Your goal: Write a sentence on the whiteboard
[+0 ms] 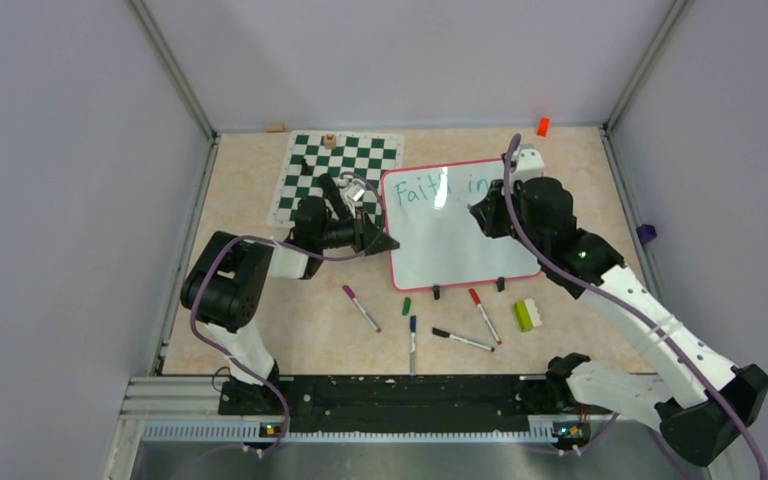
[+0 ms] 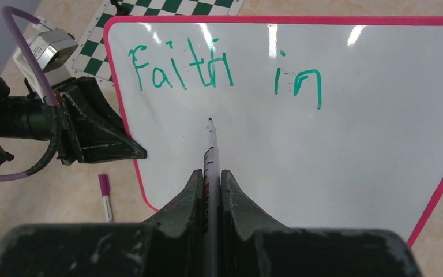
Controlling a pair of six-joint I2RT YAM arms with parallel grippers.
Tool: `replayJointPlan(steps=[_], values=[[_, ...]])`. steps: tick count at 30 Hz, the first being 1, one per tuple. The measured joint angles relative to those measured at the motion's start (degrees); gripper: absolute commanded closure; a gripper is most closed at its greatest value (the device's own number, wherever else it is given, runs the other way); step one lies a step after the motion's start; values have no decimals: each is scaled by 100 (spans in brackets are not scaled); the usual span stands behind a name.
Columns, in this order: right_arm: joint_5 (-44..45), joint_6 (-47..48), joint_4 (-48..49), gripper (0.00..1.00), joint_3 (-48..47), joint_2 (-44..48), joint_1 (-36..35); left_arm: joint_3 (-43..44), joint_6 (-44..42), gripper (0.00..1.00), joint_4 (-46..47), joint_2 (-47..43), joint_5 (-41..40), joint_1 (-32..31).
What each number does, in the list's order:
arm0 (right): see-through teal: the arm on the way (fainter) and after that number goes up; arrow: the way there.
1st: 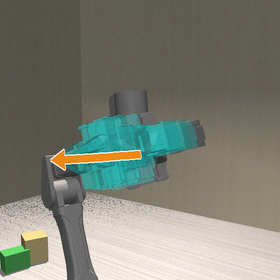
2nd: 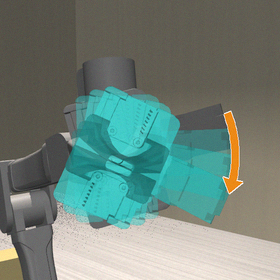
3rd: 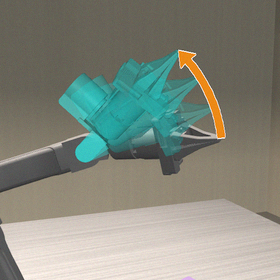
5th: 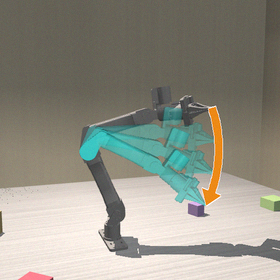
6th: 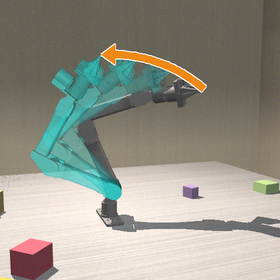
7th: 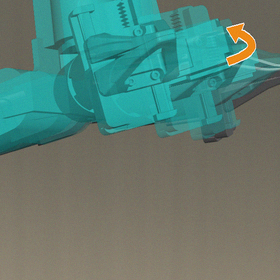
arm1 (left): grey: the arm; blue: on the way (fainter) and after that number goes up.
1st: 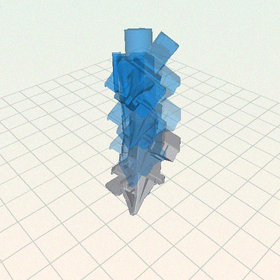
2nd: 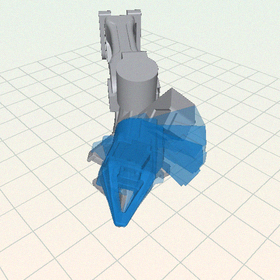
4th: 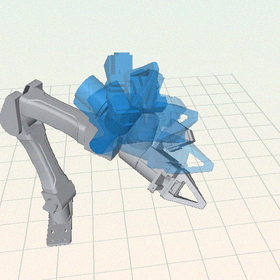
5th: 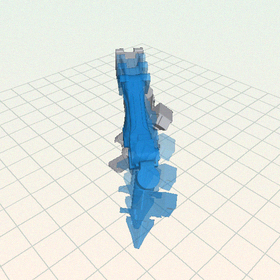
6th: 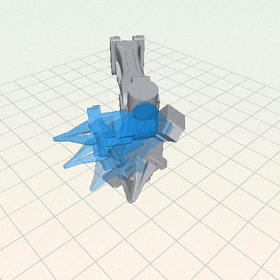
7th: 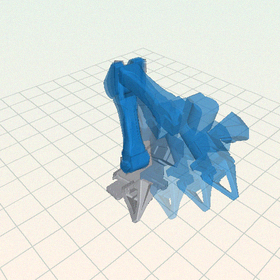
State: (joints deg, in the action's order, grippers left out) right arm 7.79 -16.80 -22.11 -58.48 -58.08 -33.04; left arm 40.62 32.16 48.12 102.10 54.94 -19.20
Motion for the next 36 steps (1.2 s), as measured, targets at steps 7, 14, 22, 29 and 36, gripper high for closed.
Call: replayJointPlan(steps=[7,14,22,29,36], values=[[26,-44,37,100,0,-37,-188,170,-168,100,-278,-57,142,-61],[116,-138,249,100,7,-210,-358,258,-72,100,-192,101,251,-68],[708,-125,378,100,35,-570,-1088,330,70,100,-50,234,334,-66],[1394,31,330,100,-205,-1270,-1729,332,68,100,-39,245,339,-66],[1639,87,326,100,-404,-1572,-1759,332,66,100,-46,245,337,-66]])
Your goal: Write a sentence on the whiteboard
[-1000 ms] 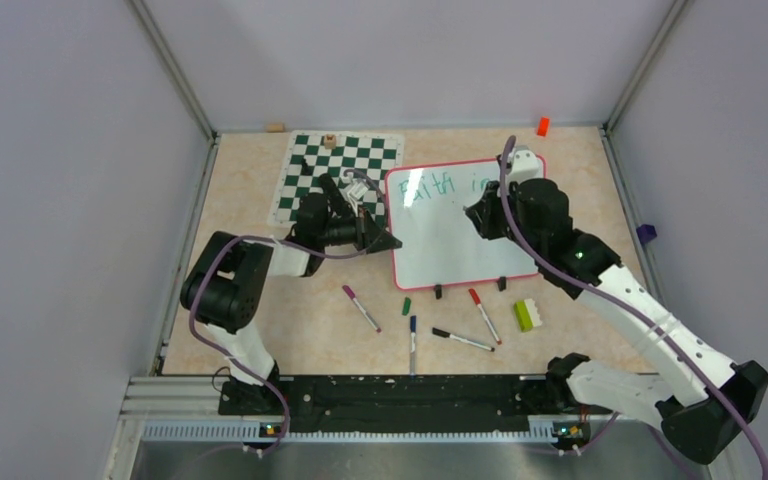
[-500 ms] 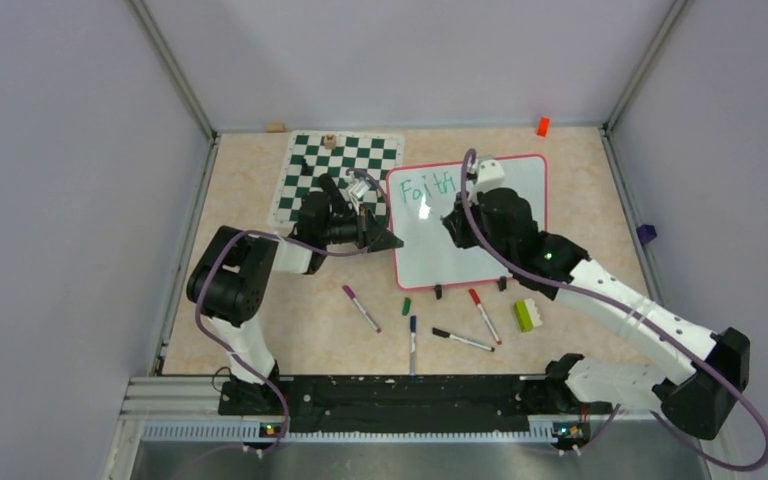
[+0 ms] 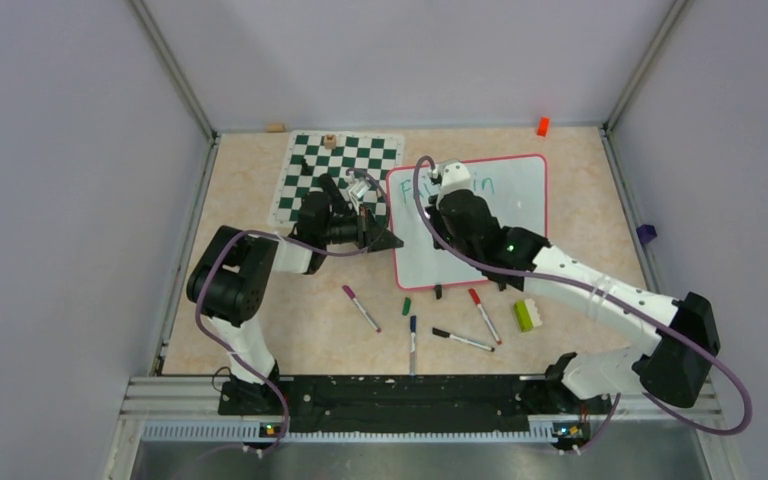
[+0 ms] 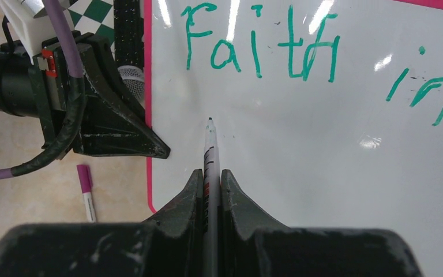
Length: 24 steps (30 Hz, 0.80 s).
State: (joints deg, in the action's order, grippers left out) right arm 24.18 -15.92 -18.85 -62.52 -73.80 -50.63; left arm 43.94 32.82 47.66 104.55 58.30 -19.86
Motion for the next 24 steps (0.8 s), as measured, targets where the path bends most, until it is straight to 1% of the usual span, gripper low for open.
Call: replayJointPlan(steps=[7,24], values=[[144,127,92,100,-101,-188,0,0,-2,100,-2,0,-2,0],[179,199,275,100,-334,-654,0,0,0,100,-4,0,0,0]])
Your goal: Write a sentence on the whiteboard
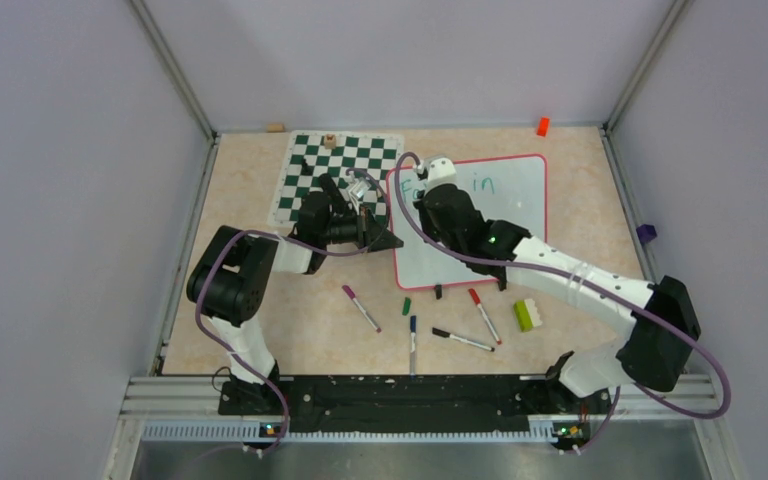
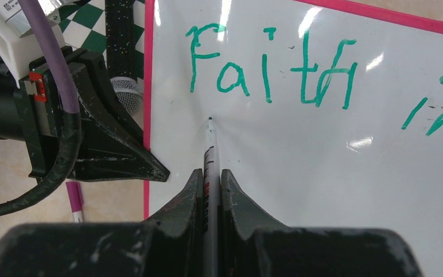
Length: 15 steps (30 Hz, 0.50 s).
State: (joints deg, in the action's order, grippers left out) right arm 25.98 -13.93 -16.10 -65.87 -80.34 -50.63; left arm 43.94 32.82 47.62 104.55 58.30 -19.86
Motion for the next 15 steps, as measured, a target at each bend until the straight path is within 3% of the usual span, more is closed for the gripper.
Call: replayJointPlan(steps=[15], values=[[188,-2,-17,100,-105,-144,-22,0,-2,100,-13,0,-7,-2]])
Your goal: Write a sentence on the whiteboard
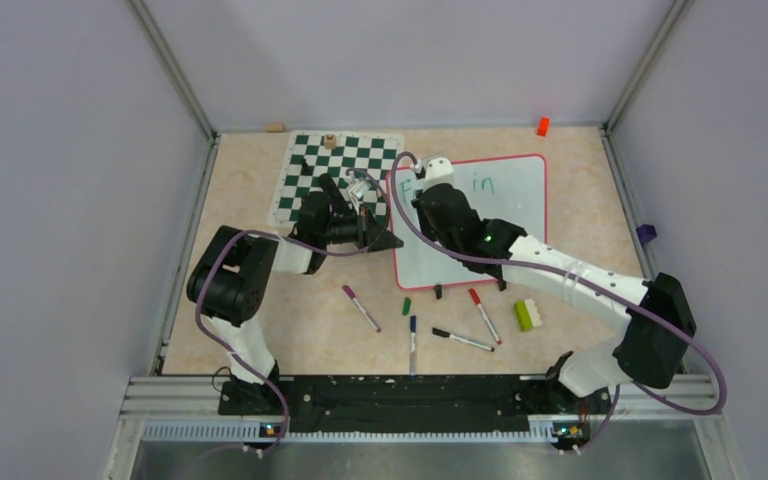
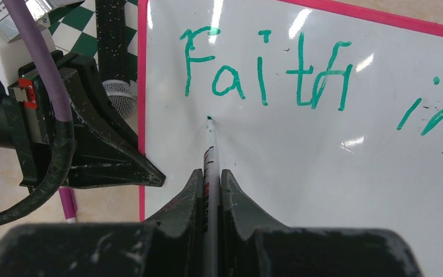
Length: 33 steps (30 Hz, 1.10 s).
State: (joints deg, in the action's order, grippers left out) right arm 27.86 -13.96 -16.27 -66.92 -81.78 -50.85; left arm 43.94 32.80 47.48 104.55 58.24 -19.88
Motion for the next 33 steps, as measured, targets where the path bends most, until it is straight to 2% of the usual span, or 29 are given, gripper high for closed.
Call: replayJointPlan(steps=[33], values=[[262,-66,-280,100,-83,-48,-4,0,-101,100,-122,-2,-20,0]])
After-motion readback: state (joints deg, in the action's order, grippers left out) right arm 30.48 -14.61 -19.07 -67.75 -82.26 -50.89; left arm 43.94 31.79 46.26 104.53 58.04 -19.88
